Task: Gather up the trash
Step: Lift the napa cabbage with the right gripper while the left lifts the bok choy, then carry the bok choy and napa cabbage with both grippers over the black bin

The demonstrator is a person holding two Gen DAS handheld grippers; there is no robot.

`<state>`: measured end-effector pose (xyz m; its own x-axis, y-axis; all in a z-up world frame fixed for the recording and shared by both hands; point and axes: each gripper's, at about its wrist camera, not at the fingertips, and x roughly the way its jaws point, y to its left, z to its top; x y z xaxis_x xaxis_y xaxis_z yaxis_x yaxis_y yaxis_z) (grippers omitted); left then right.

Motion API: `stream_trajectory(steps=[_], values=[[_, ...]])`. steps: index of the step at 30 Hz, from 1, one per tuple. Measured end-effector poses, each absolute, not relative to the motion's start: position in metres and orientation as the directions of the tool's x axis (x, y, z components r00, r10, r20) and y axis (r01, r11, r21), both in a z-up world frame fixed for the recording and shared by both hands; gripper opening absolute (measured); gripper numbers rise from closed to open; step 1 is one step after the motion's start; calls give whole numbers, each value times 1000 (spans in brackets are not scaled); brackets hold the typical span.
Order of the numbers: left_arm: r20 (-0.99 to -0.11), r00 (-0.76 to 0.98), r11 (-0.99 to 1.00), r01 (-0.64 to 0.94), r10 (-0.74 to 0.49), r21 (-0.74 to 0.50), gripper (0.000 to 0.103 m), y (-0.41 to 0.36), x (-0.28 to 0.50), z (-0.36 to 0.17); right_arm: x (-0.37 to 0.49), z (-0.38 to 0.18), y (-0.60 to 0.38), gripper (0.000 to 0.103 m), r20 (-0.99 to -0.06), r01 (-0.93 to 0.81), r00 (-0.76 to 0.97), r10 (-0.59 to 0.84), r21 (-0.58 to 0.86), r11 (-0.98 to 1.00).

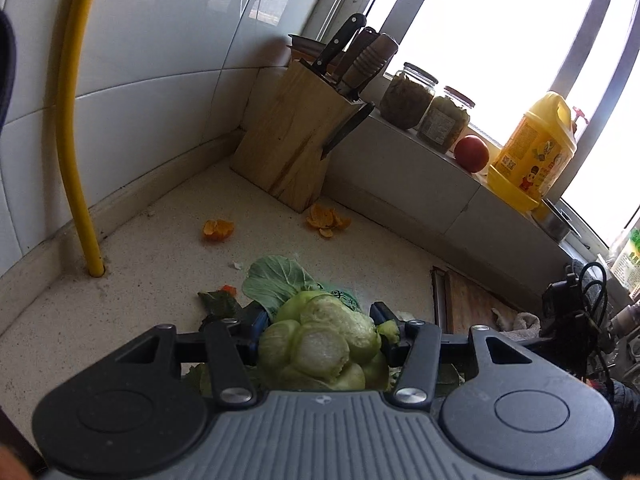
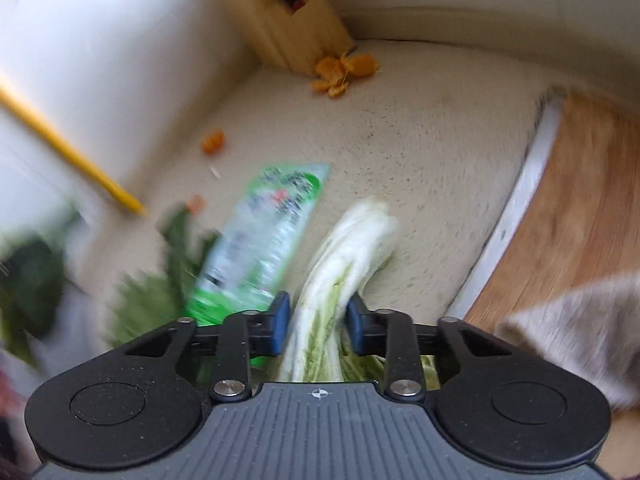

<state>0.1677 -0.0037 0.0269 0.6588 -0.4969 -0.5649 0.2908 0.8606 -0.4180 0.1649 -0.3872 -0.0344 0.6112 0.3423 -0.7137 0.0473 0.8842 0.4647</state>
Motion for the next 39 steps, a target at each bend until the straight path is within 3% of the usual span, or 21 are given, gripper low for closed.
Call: stream_trajectory(steps=[11,15,17,19,22,23,24,29,31,34,35,37,38,39], values=[[-569,654,864,319,-498,-391,47,-34,156,34,133,-66,-425,25,-446,85,721,530,816,571],[-595,669,895,315,-445,-316,47,-42,148,35,132,-53,-408,34,-568,72,700,434,660,748],[-610,670,906,321,-423,-276,48,-42,144,31,130,-41,-397,53,-592,20,689,418,592,806],[-647,682,938,295,-341,-184,49,-42,137,24,130,-32,-380,66,-634,-12,693,343,466,885],[-670,709,972,217,-221,-91,51,-29,119,17,134,-30,-360,76,-684,-42,679,267,327,944],[-667,717,977,193,-200,-85,56,-22,113,16,137,-32,-356,80,-695,-53,670,262,307,950],[-666,725,983,160,-176,-85,63,-14,106,15,139,-35,-352,80,-709,-68,655,260,287,955],[-705,703,991,-4,-95,-137,69,24,85,-17,150,-50,-336,83,-748,-102,623,231,216,971],[-707,705,992,-44,-55,-121,69,26,86,-41,152,-51,-330,79,-749,-106,630,205,179,978],[-700,711,997,-40,71,60,68,4,91,-59,153,-49,-326,53,-761,-113,623,181,141,984],[-696,712,995,-30,91,100,69,-4,90,-59,153,-48,-327,49,-765,-117,613,198,160,980],[-696,710,991,-20,106,130,65,-5,84,-57,154,-49,-326,47,-767,-117,613,190,150,982],[-699,707,991,-18,106,132,57,-1,81,-55,153,-49,-325,44,-765,-116,615,193,154,981],[-704,703,992,-10,96,126,57,3,80,-52,154,-49,-325,42,-764,-114,612,204,170,979]])
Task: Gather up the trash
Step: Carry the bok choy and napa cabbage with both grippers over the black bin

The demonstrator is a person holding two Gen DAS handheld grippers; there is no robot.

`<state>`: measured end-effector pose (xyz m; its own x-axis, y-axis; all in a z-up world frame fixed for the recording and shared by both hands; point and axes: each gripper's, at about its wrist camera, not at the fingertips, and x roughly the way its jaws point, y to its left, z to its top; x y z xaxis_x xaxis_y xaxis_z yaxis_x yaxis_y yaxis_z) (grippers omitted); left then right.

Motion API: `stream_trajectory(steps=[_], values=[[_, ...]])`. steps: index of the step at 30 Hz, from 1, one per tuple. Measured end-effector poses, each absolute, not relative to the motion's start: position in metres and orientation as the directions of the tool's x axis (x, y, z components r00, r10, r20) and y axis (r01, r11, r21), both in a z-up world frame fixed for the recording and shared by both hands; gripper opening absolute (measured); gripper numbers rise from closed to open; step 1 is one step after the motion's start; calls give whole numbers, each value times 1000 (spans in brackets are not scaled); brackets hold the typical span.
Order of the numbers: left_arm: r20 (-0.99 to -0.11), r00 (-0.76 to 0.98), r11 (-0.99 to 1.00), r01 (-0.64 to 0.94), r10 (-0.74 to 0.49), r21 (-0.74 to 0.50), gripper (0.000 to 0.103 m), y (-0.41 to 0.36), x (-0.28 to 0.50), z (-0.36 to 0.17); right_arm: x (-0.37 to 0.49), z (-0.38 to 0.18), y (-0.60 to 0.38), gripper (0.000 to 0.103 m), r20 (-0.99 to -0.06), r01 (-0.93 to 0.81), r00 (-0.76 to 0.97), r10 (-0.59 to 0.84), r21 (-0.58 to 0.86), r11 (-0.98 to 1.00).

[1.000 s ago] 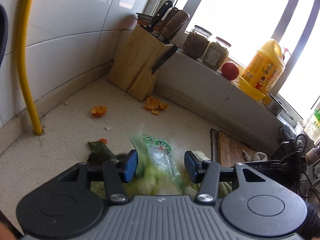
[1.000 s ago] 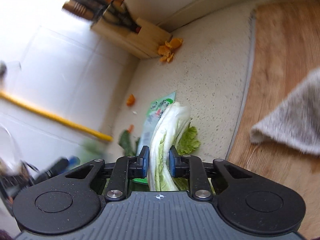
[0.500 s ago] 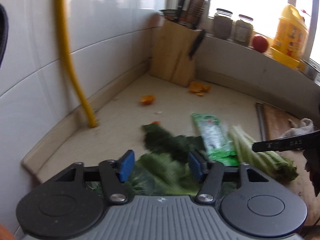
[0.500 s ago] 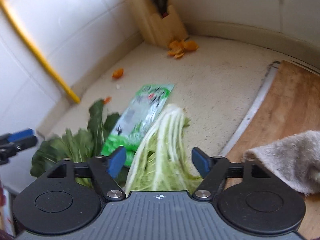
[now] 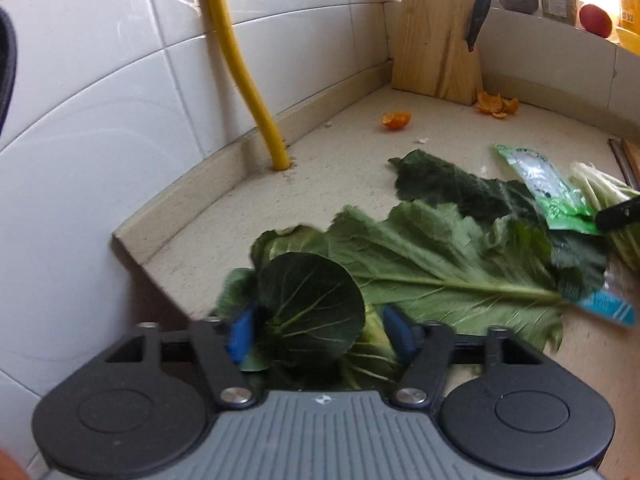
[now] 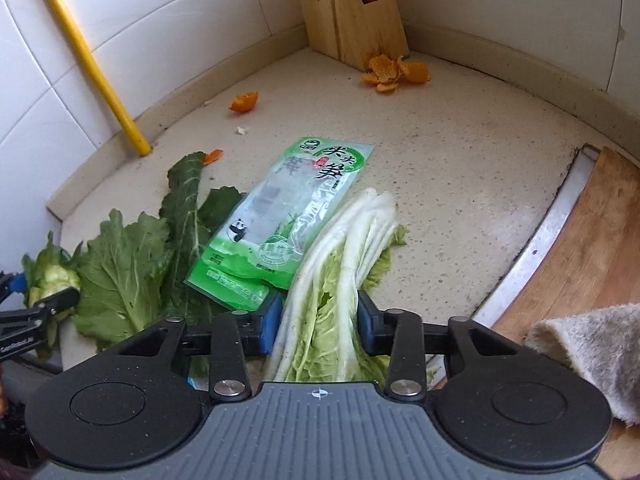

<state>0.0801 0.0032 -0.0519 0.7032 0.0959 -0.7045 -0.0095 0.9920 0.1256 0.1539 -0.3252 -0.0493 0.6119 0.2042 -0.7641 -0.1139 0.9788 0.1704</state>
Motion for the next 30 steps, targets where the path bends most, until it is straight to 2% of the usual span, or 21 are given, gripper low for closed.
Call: stream_trajectory(steps=[3,7,8,10,11,13,14,16,19,22,24,26,29,30], values=[[-730,678,993,8,84,121,56,8,80,-44,154,-50,-332,34,-750,-85,614,246,247,965],[-741,668,996,-17,74,84,55,3,89,-41,152,-55,-357,28,-696,-11,624,355,447,895],[-733,679,999,-26,40,31,51,7,89,-38,151,-57,-364,27,-680,6,628,377,489,873],[-715,696,991,-45,-62,-129,35,24,89,-25,148,-58,-372,27,-656,23,634,409,545,838],[-706,699,977,-53,-110,-205,24,33,92,-19,148,-58,-374,27,-657,25,635,406,543,839],[-714,684,955,-86,-151,-284,21,45,98,-17,149,-57,-369,32,-680,19,632,372,493,870],[-719,685,959,-108,-119,-262,21,45,98,-19,150,-57,-365,37,-692,11,630,351,461,887],[-719,693,975,-119,-53,-187,23,44,92,-20,152,-56,-352,42,-715,-22,627,309,381,924],[-712,701,977,-121,-40,-174,31,45,80,-22,154,-55,-338,45,-724,-65,634,271,300,952],[-696,718,988,-126,25,-94,46,37,68,-20,156,-56,-335,51,-720,-84,635,279,295,952],[-678,730,991,-135,88,-17,85,31,65,-21,155,-56,-337,51,-715,-90,639,284,297,951],[-695,712,991,-135,97,0,85,26,67,-32,155,-57,-338,51,-712,-94,640,288,299,950],[-730,684,981,-137,-5,-135,75,26,74,-46,154,-57,-339,51,-709,-93,642,292,306,948],[-728,686,980,-143,-4,-139,75,24,75,-46,153,-57,-339,51,-709,-97,642,291,301,949]])
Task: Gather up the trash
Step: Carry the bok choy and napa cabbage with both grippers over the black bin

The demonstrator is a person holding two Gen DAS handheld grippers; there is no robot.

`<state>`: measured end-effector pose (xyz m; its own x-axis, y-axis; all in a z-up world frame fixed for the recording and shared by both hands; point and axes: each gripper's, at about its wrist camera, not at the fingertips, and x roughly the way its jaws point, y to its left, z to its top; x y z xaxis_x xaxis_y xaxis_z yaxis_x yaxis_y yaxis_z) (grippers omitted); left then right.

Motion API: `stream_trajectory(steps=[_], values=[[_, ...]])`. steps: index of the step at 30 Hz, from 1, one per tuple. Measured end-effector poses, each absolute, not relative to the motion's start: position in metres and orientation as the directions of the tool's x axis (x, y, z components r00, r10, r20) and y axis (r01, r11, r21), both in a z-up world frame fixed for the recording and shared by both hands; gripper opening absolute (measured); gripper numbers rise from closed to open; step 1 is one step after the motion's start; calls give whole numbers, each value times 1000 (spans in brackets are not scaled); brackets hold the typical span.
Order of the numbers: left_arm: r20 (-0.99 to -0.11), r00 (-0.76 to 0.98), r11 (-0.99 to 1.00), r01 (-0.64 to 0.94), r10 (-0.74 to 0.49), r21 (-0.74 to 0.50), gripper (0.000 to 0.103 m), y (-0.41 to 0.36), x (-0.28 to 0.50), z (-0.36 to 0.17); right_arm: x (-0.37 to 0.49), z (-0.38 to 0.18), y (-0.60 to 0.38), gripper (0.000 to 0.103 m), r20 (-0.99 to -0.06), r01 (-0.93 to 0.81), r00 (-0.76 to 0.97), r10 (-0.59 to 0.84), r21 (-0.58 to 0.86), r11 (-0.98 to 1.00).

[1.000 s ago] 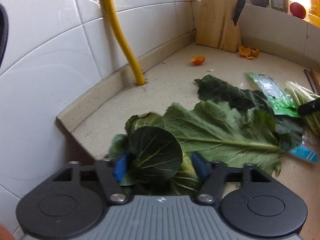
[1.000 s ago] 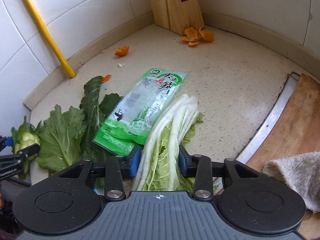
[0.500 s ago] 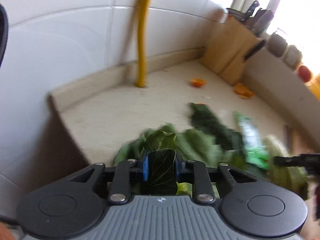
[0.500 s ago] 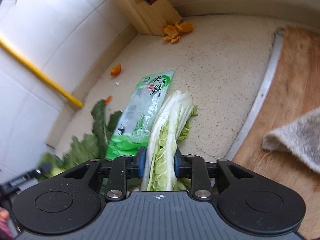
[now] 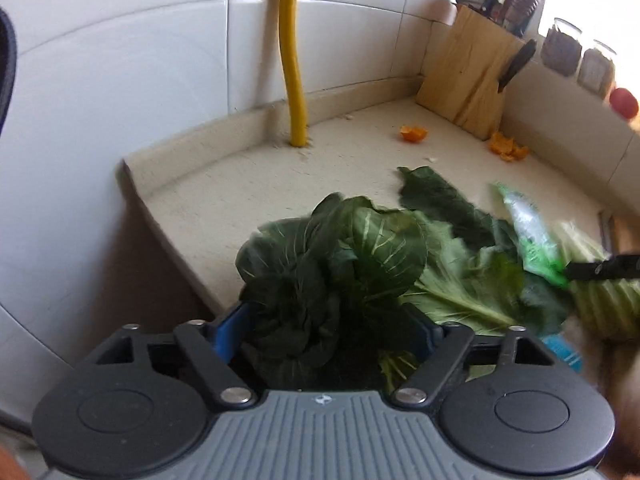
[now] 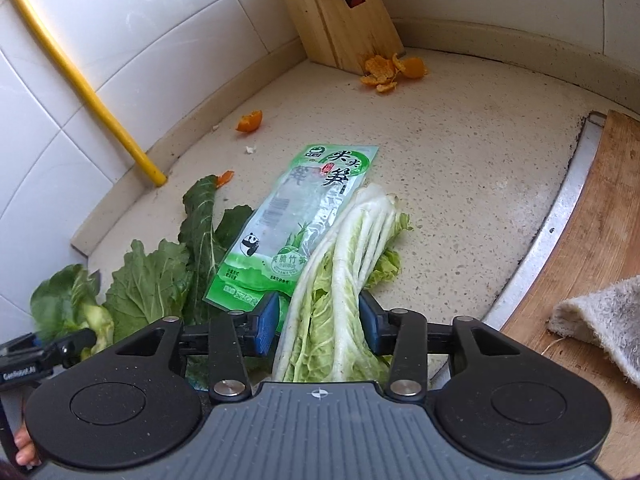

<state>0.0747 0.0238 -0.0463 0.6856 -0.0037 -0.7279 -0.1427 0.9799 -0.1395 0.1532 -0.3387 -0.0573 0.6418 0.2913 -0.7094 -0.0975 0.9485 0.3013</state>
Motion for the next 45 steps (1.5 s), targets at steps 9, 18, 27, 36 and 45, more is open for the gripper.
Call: stream_trajectory(steps=[9,18,27,36,45], values=[[-735,677,989,-130,38,-69,66,0,108,-67,148,-61,-329,29,-705,-120,659,261,244,962],[-713,669,926,-98,-209,-363,65,14,102,-48,132,-64,-383,24,-547,-25,672,500,657,753],[-646,690,871,-44,-328,-489,65,9,99,-27,101,-58,-427,24,-324,-26,750,576,856,516],[-618,719,887,-6,-317,-462,65,0,93,-8,90,-35,-417,24,-274,-119,748,604,840,529],[-594,777,923,-42,-210,-382,65,6,69,12,104,-9,-363,24,-270,-250,657,704,803,541]])
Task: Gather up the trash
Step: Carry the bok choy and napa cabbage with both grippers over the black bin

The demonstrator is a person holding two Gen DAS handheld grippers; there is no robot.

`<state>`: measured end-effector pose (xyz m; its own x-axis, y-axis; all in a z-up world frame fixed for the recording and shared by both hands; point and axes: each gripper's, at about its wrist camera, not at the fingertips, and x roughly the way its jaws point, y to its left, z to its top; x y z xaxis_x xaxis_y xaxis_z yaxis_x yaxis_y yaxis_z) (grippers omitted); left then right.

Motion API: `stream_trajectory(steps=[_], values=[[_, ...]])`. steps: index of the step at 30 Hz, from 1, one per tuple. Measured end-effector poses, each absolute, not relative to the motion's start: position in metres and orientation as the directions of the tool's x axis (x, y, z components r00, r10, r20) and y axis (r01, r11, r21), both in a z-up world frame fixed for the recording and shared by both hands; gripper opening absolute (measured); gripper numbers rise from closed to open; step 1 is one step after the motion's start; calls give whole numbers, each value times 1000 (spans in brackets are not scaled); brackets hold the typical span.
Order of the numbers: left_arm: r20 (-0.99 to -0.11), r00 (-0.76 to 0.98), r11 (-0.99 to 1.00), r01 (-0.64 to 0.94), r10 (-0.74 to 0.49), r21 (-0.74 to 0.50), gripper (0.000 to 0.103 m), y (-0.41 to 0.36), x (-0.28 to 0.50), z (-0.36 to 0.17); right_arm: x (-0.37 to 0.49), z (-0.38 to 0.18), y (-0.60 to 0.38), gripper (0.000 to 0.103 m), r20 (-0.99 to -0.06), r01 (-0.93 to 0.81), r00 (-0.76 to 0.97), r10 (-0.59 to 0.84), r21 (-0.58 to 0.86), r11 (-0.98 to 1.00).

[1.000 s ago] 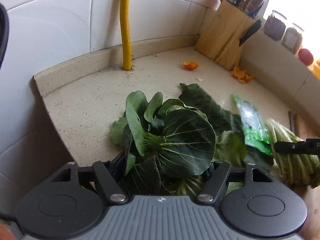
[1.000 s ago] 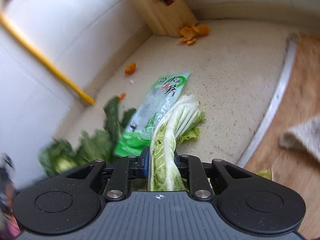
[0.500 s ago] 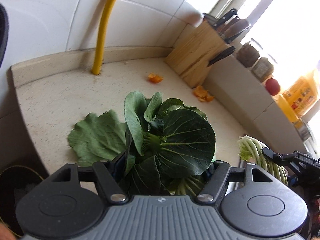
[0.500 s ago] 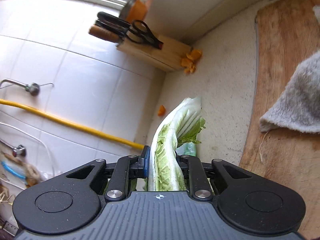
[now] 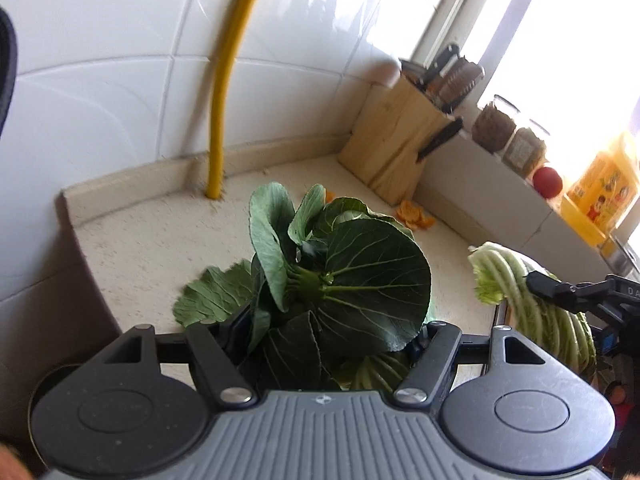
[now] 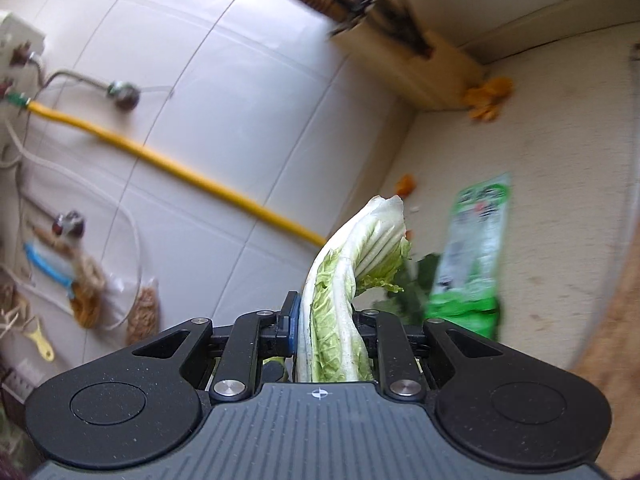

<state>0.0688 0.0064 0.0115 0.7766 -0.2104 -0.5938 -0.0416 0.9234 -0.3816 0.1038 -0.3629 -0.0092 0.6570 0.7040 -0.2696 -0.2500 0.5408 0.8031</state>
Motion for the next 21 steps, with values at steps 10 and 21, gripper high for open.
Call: stream_trajectory(steps=[10,21], values=[[-563,820,937,-111,-101,-330,65,46,36,31,118,17,-287,24,-251,-377,545,800,779,502],[-545,837,929,-235,45,-284,65,108,-24,44,114,28,-188,24,-254,-480,398,881,761,436]])
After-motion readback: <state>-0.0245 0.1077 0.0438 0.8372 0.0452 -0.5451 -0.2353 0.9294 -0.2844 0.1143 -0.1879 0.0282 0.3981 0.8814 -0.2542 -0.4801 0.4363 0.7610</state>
